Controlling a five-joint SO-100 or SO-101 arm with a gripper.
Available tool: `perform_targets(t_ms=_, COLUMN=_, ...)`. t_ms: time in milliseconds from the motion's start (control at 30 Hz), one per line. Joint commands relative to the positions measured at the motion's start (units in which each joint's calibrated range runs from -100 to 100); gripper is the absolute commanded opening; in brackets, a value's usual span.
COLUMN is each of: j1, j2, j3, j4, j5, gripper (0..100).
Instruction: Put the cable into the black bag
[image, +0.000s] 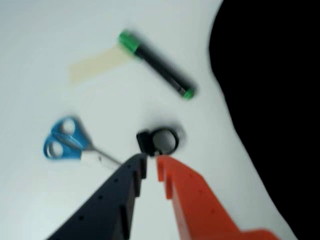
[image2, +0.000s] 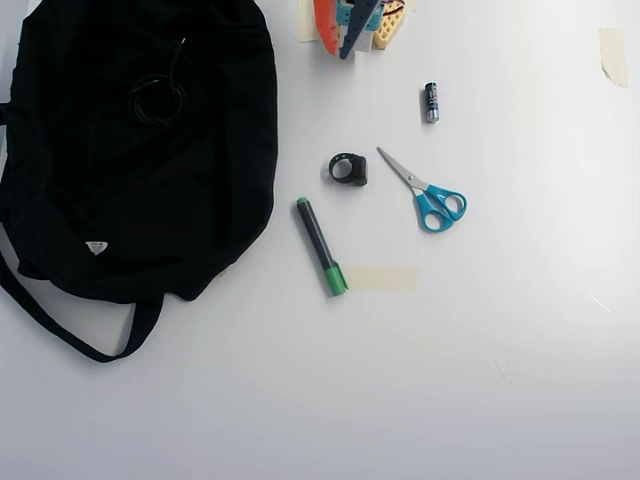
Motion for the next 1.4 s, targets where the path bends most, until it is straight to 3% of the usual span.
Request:
perform_targets(t_ms=0, j1=-5.7, j2=-6.9, j3=11.8, j4=-8.9, j5=0.0, gripper=2)
perform_targets(t_ms=400, j1=-10.6, j2=-26.7, j3=52.8, j4=-30.0, j5=0.4, gripper=2)
perform_targets(t_ms=733, j1=-13.4, j2=-45.5, j3=73.6, j4=-29.5, j5=0.5, gripper=2)
perform_targets(t_ms=900, j1=-12.7, j2=-52.6, j3=82.2, j4=-29.4, j5=5.3, gripper=2)
perform_targets(t_ms=1367, j1=-12.1, j2=-60.3, j3=95.6, j4=-29.5, j5=6.1, gripper=2)
